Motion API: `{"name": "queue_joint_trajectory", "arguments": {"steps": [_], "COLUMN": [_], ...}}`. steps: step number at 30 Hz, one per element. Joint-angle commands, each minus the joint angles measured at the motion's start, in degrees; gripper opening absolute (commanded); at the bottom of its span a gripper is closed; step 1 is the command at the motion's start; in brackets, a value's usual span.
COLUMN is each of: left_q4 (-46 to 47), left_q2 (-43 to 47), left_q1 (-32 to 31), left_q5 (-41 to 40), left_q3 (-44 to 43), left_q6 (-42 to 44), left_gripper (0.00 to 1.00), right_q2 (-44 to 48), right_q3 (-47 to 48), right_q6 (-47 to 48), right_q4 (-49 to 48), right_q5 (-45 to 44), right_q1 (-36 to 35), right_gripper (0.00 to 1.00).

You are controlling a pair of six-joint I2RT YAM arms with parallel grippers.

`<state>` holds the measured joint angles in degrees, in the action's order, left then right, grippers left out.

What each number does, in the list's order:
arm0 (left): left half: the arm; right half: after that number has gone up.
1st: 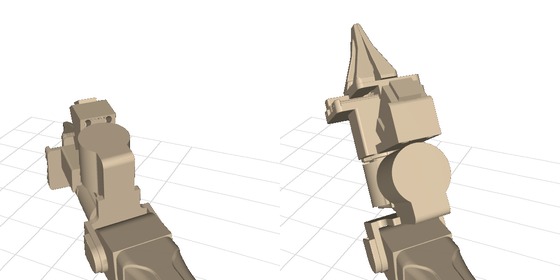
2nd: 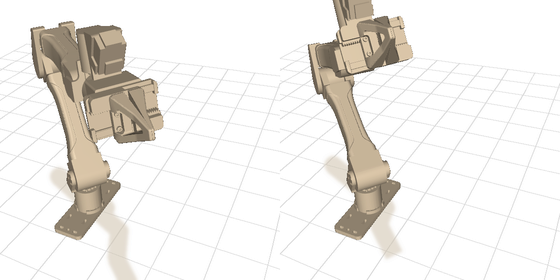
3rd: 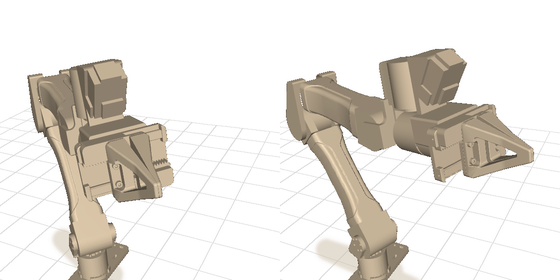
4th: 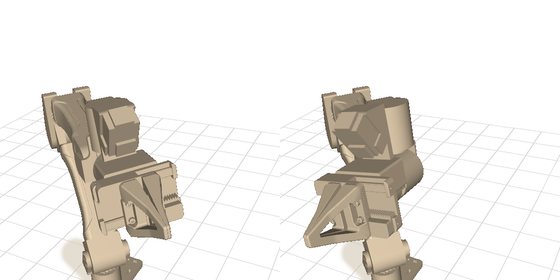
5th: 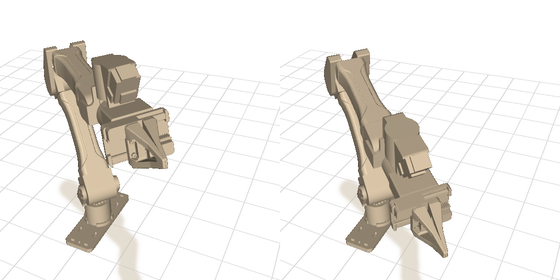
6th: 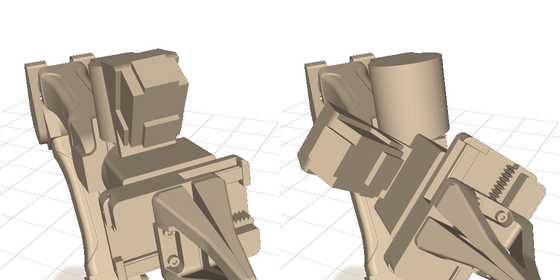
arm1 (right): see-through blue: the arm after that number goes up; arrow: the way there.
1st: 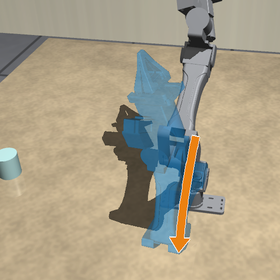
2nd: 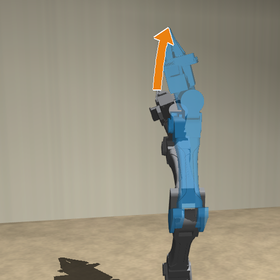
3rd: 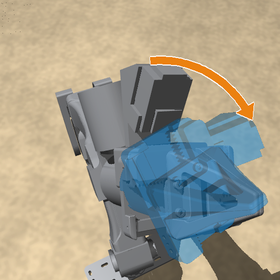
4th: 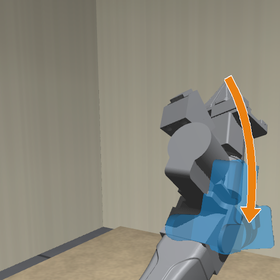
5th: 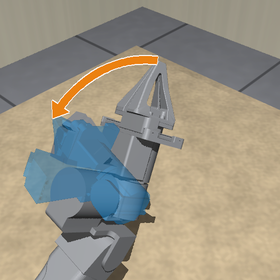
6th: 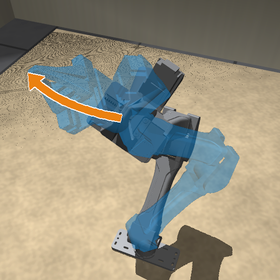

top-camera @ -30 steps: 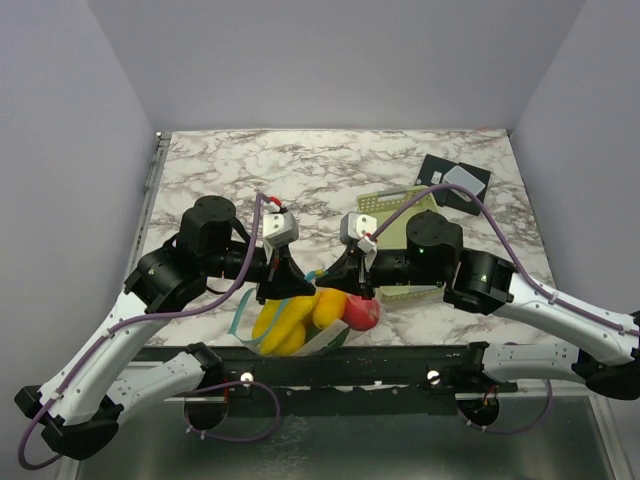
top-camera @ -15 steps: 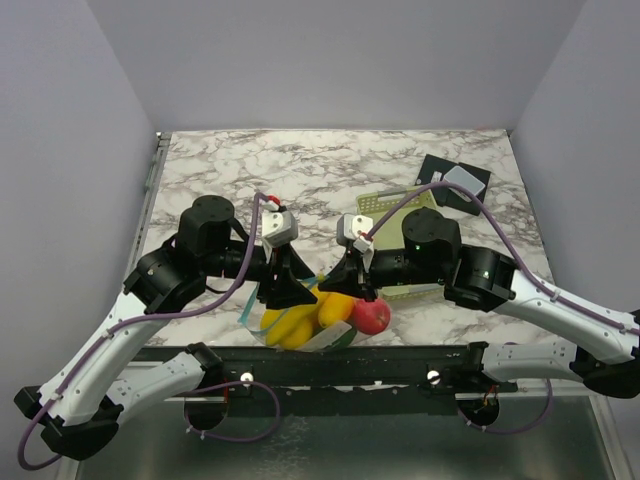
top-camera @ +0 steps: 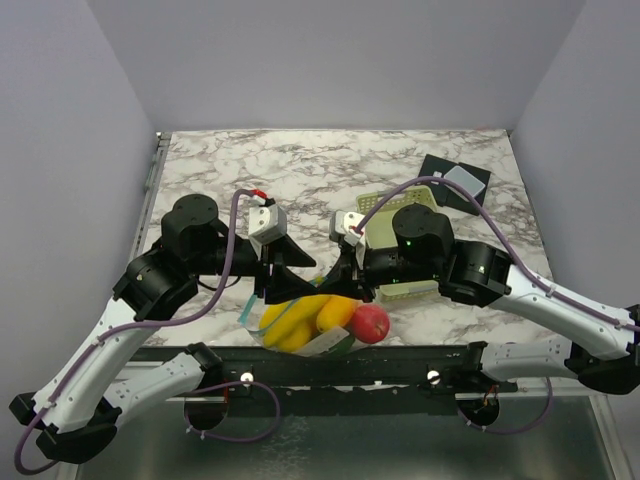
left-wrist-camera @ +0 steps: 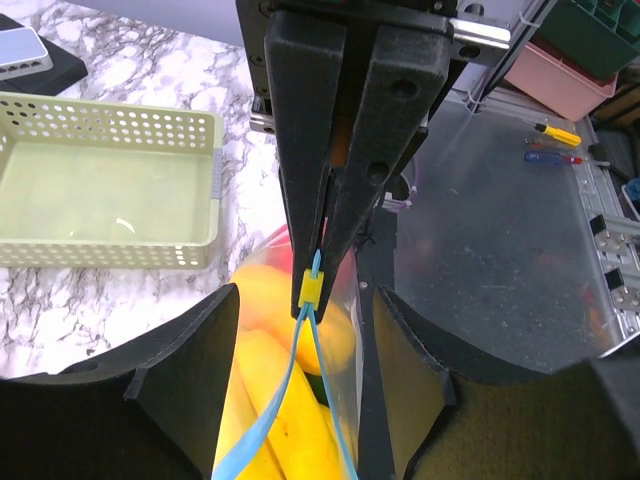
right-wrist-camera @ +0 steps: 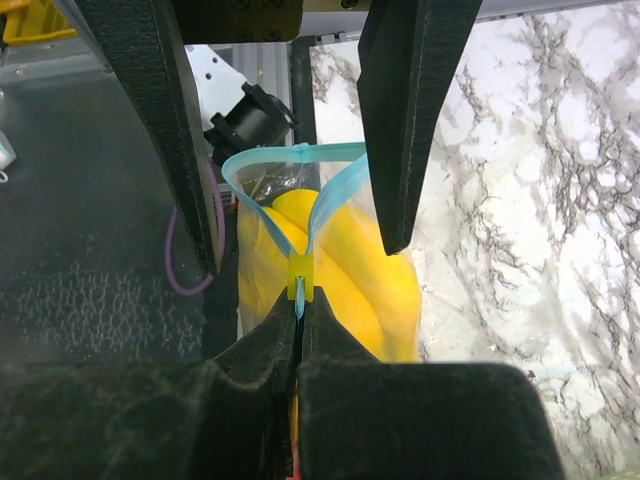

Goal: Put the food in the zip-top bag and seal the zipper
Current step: Zip the zipper food storage bag at the center of the board.

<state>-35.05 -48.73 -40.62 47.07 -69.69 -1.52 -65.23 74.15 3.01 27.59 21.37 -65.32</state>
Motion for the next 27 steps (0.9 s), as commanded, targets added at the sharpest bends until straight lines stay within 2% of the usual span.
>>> {"name": "queue_joint_trajectory", "arguments": {"steps": [1, 13, 27], "left_q4": [3.56, 4.72, 4.80], "left_q2": [-0.20, -1.09, -0.82], "left_q1": [-0.25, -0.24, -0.25], "left_q5": [2.16, 5.31, 5.18], "left_q3": [-0.22, 2.19, 3.16], "left_q6": [-1.42, -2.27, -2.12], "left_gripper": [0.58, 0.51, 0.38], "right_q2": [-0.71, -0.95, -1.12], "right_q3": [2.99, 3.72, 4.07], "right_q6": [-1.48, -1.96, -2.30], "right_q4": [0.41, 0.09, 0.00], "right_q5": [1.78, 1.82, 1.40], "right_q1": [-0.51, -0.60, -0.60], "right_gripper": [0.01, 0.01, 0.01]}}
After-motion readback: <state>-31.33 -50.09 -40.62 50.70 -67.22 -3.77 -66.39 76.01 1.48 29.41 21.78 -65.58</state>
